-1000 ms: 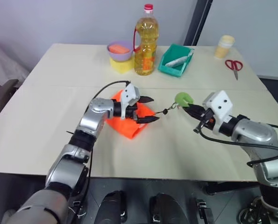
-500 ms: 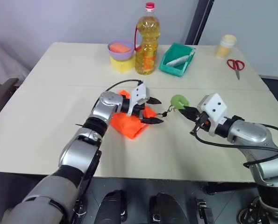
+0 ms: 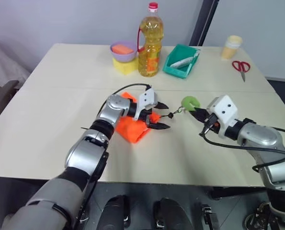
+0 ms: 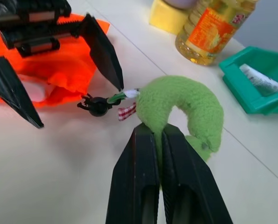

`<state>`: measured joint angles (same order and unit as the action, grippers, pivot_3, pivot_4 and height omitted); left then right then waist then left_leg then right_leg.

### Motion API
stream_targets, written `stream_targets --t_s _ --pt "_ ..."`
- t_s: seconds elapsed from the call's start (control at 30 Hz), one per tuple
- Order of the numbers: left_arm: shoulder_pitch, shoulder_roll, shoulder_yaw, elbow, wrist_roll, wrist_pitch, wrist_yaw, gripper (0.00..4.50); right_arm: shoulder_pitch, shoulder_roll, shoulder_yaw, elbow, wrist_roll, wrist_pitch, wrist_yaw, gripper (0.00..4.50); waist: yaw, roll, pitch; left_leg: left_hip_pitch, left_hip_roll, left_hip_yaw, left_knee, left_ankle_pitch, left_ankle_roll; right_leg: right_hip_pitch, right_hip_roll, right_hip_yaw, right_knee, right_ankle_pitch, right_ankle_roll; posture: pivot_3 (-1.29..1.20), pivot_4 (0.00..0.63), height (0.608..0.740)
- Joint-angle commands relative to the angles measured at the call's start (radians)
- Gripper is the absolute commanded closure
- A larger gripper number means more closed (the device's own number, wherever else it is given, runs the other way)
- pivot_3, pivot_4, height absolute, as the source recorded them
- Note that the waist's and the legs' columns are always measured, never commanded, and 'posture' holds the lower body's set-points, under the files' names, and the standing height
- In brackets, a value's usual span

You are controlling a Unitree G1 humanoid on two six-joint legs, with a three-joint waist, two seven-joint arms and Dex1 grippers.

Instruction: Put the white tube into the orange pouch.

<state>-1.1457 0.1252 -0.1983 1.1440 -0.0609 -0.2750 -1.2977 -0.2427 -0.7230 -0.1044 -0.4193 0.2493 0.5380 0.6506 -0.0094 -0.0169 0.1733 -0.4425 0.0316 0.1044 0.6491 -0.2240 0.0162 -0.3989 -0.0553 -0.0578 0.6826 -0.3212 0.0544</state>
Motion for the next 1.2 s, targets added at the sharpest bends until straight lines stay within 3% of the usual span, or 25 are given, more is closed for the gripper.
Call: stream_targets --t_s 0.03,0.47,0.6,0.93,1.03,1.1,1.2 --pt "-0.040 -0.007 0.033 0.016 0.003 -0.006 0.011 0.07 -0.009 0.002 -0.023 -0.001 -0.005 -0.032 -0.010 4.50 0.000 0.000 0.000 0.000 0.000 0.000 0.000 0.000 0.000 0.000 0.000 0.000 0.000 0.000 0.000 0.00 0.150 0.737" --pt "-0.060 -0.026 0.044 0.067 0.050 -0.001 0.034 0.07 -0.006 0.007 -0.019 -0.001 -0.008 -0.041 -0.014 4.50 0.001 0.000 0.000 0.000 0.000 0.000 0.001 0.000 0.000 0.000 0.000 0.000 0.001 0.000 0.000 0.00 0.150 0.737" --pt "-0.064 -0.030 0.046 0.072 0.058 0.004 0.039 1.34 -0.008 0.009 -0.016 -0.002 -0.009 -0.040 -0.015 4.50 0.000 0.000 0.000 0.000 0.000 0.000 0.002 0.000 0.000 0.000 0.000 0.000 0.001 0.000 0.000 0.00 0.150 0.737" --pt "-0.068 -0.030 0.054 0.076 0.062 0.001 0.048 1.34 -0.003 0.012 -0.010 -0.009 -0.009 -0.039 -0.015 4.50 0.000 0.000 0.000 0.000 0.000 0.000 0.002 0.000 0.000 0.000 0.000 0.000 0.002 0.000 0.000 0.00 0.150 0.737" --pt "-0.065 -0.031 0.056 0.073 0.060 0.000 0.046 2.20 0.000 0.012 -0.006 -0.011 -0.011 -0.039 -0.014 4.50 0.000 0.000 0.000 0.000 0.000 0.000 0.003 0.000 0.000 0.000 0.000 0.000 0.002 0.000 0.000 0.00 0.150 0.737" --pt "-0.063 -0.031 0.056 0.073 0.060 0.000 0.046 3.17 0.001 0.011 -0.004 -0.012 -0.012 -0.039 -0.013 4.50 0.000 0.000 0.000 0.000 0.000 0.000 0.003 0.000 0.000 0.000 0.000 0.000 0.003 0.000 0.000 0.00 0.150 0.737" --pt "-0.061 -0.031 0.058 0.074 0.062 0.000 0.049 3.17 -0.001 0.010 -0.003 -0.014 -0.010 -0.035 -0.010 4.50 0.000 0.000 0.000 0.000 0.000 0.000 0.003 0.000 0.000 0.001 0.000 0.000 0.003 0.000 0.000 0.00 0.150 0.737"
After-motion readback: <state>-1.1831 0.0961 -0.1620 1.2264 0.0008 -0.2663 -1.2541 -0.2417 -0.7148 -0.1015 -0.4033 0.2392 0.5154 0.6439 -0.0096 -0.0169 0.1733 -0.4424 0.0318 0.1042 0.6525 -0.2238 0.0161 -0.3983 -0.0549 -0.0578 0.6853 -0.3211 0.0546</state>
